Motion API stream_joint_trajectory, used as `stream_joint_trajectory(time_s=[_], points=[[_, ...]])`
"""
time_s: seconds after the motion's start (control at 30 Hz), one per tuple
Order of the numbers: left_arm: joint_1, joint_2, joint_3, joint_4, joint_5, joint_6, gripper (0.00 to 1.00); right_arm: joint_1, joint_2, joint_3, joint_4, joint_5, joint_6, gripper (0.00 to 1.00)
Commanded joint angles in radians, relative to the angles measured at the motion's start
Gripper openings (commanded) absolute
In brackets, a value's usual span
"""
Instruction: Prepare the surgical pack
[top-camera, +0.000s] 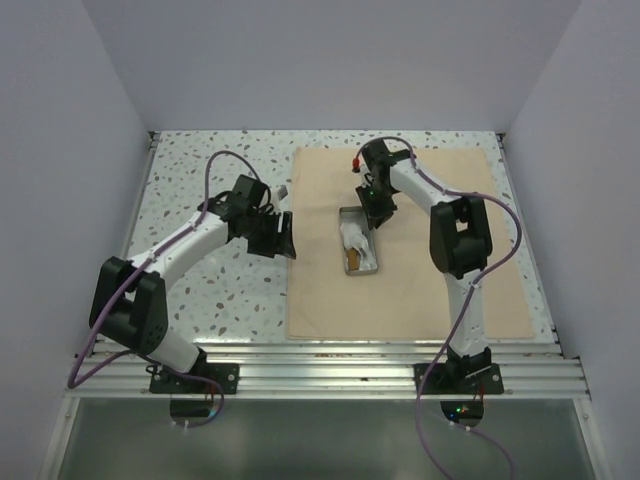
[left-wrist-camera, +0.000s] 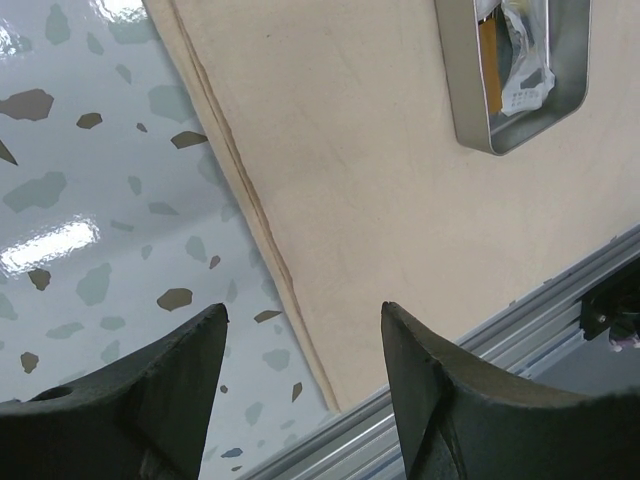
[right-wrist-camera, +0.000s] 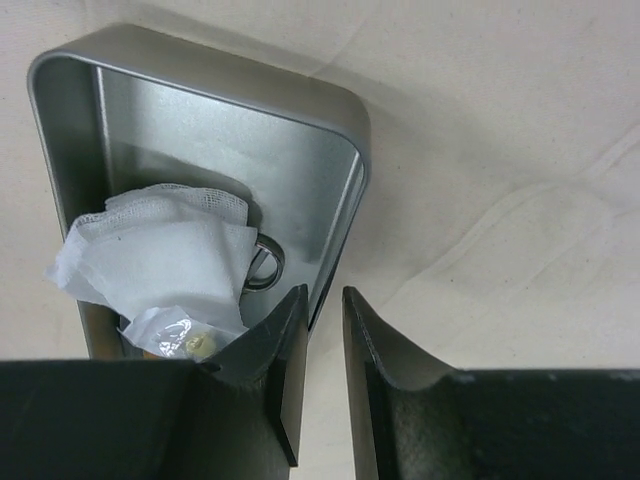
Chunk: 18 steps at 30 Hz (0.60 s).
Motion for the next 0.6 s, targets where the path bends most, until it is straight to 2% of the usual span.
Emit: stream_joint_trajectory(time_s=[0.0, 0.1, 0.27, 0.4, 0.57], points=[[0.011, -0.043, -0.004, 0.054, 0.033, 0.031, 0.67, -0.001, 0.019, 0.093, -0.089, 0.005, -0.099, 0.24], [0.016, -0.048, -0.008, 0.062, 0.042, 0.031, 0.67, -0.004, 0.018, 0.101, -0.128, 0.027, -0.156, 0.23], [0.02, -0.05, -0.028, 0.071, 0.068, 0.035, 0.67, -0.003, 0.018, 0.087, -0.166, 0.024, -0.248, 0.15], [0.025, -0.043, -0.03, 0.066, 0.09, 0.048, 0.67, -0.003, 0.021, 0.083, -0.149, -0.021, -0.214, 0.24], [0.028, -0.042, -0.027, 0.069, 0.105, 0.043, 0.67, 0.002, 0.027, 0.053, -0.113, -0.055, -0.176, 0.23]])
